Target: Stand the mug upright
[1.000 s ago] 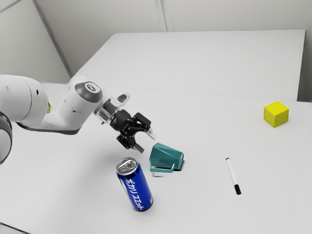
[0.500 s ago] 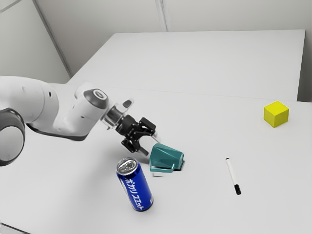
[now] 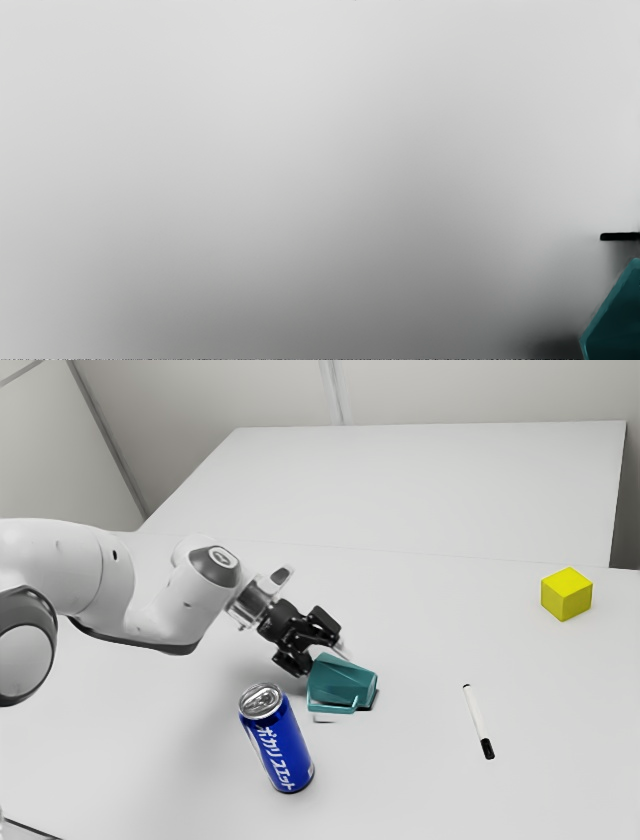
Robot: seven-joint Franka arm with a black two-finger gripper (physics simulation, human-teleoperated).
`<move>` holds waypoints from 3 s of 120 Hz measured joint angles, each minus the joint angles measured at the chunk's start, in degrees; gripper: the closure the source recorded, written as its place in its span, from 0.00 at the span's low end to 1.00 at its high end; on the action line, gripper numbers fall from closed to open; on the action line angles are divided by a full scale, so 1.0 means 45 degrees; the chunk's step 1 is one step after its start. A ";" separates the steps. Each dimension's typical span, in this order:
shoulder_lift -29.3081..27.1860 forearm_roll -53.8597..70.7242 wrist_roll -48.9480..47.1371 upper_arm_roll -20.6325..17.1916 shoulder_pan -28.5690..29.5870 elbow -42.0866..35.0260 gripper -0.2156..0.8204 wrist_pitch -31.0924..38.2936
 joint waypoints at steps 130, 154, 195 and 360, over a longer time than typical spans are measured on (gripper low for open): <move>-0.0987 0.2094 -0.0807 -0.0439 -0.0473 0.0960 0.96 0.0685; -0.1239 0.7346 -0.1155 -0.0437 -0.0619 0.1445 0.97 0.2063; -0.1997 1.3855 -0.2628 -0.0328 -0.0682 0.1328 0.97 0.1752; -0.1932 1.4326 -0.5468 -0.0900 -0.0779 0.4008 0.28 0.0330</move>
